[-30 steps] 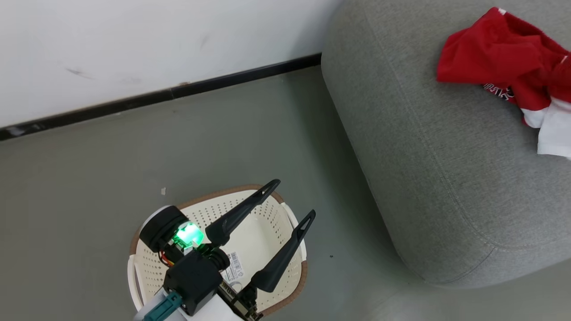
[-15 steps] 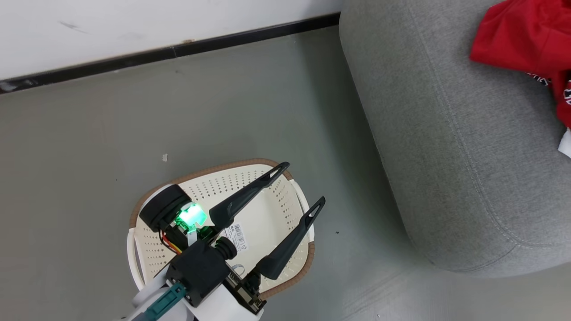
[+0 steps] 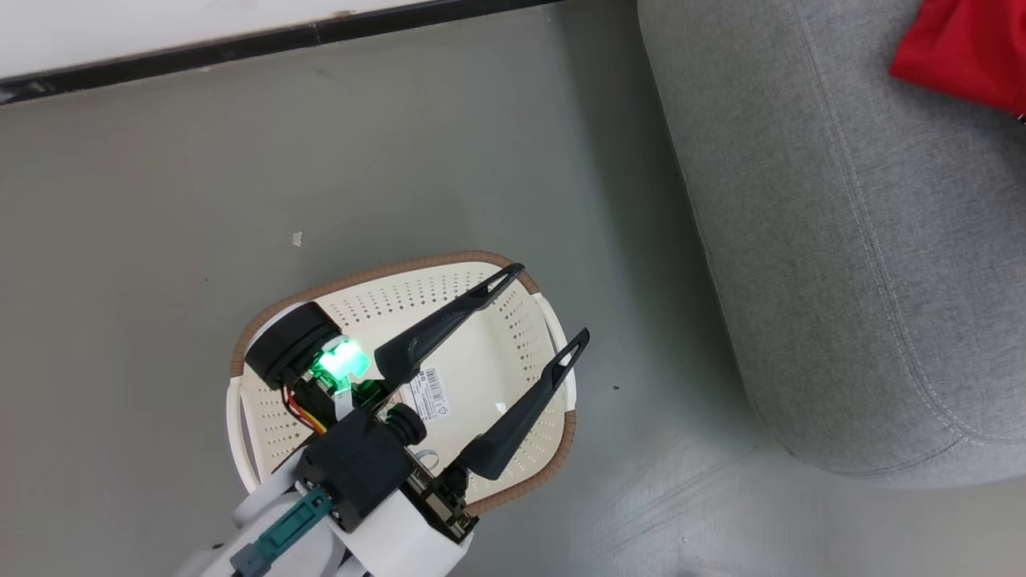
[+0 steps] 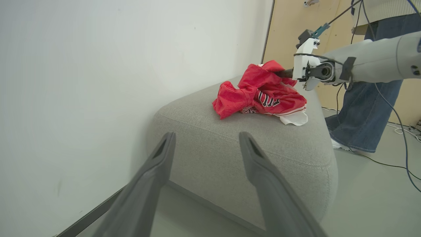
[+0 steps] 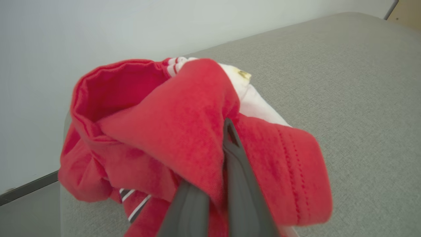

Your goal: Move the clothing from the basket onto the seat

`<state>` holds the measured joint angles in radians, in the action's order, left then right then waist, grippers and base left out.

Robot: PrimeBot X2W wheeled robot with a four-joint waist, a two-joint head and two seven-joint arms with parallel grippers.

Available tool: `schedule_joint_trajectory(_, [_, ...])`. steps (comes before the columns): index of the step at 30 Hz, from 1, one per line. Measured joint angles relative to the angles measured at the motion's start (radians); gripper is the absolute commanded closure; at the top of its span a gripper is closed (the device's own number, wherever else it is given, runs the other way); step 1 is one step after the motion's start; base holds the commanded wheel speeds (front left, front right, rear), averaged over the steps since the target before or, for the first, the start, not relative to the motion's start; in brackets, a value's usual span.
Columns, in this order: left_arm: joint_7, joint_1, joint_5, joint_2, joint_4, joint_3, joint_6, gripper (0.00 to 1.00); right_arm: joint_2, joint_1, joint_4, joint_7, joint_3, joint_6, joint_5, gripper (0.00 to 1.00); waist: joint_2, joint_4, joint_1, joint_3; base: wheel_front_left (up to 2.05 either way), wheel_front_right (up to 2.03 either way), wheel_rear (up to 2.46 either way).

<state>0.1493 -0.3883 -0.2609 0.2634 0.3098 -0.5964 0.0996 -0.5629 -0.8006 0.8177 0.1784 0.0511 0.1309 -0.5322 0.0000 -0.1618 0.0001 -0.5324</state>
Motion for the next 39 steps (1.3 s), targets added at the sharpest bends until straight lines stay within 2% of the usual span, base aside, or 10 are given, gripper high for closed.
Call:
schedule_joint_trajectory(6, [0.002,-0.024,0.007,0.001,-0.004,0.001,0.000,0.00,0.008,-0.014,-0.001,0.018,-0.029,0.000,-0.005,1.00,0.0000,-0.009,-0.0001,-0.024,0.00,0.00,0.00])
schedule_joint_trajectory(8, [0.003,-0.031,0.007,0.003,-0.010,0.001,0.002,0.00,0.008,-0.021,-0.001,0.029,-0.039,0.000,-0.013,0.89,0.0001,-0.015,0.0000,-0.028,0.00,0.00,0.00])
schedule_joint_trajectory(9, [0.009,-0.034,0.008,0.004,-0.014,0.002,0.002,0.00,0.008,-0.024,-0.002,0.031,-0.042,0.000,-0.013,0.77,0.0000,-0.018,0.0000,-0.029,0.00,0.00,0.00])
schedule_joint_trajectory(10, [0.011,-0.035,0.008,0.006,-0.018,0.003,0.004,0.00,0.008,-0.026,-0.004,0.036,-0.046,0.000,-0.013,0.71,0.0000,-0.022,0.0000,-0.030,0.00,0.00,0.00])
schedule_joint_trajectory(11, [0.011,-0.036,0.008,0.007,-0.022,0.004,0.006,0.00,0.008,-0.026,-0.008,0.039,-0.050,0.000,-0.013,0.56,0.0001,-0.025,0.0000,-0.030,0.00,0.00,0.00])
schedule_joint_trajectory(12, [0.012,-0.036,0.008,0.010,-0.028,0.005,0.009,0.00,0.010,-0.026,-0.012,0.039,-0.054,0.000,-0.013,0.35,0.0000,-0.029,0.0000,-0.029,0.00,0.00,0.00])
schedule_joint_trajectory(13, [0.017,-0.037,0.008,0.012,-0.033,0.005,0.009,0.00,0.013,-0.026,-0.015,0.039,-0.059,0.000,-0.013,0.00,0.0000,-0.033,0.0000,-0.028,0.00,0.00,0.00])
schedule_joint_trajectory(27, [0.042,-0.037,-0.003,0.019,-0.095,0.014,0.009,0.00,0.022,0.025,-0.108,0.052,-0.165,0.000,-0.029,0.00,0.0000,-0.087,0.0000,0.012,0.00,0.00,0.00])
schedule_joint_trajectory(39, [0.081,-0.029,-0.022,0.005,-0.148,0.039,0.009,0.00,-0.022,0.093,-0.295,0.065,-0.206,0.000,-0.029,0.00,0.0000,-0.122,0.0000,0.086,0.00,0.00,0.00])
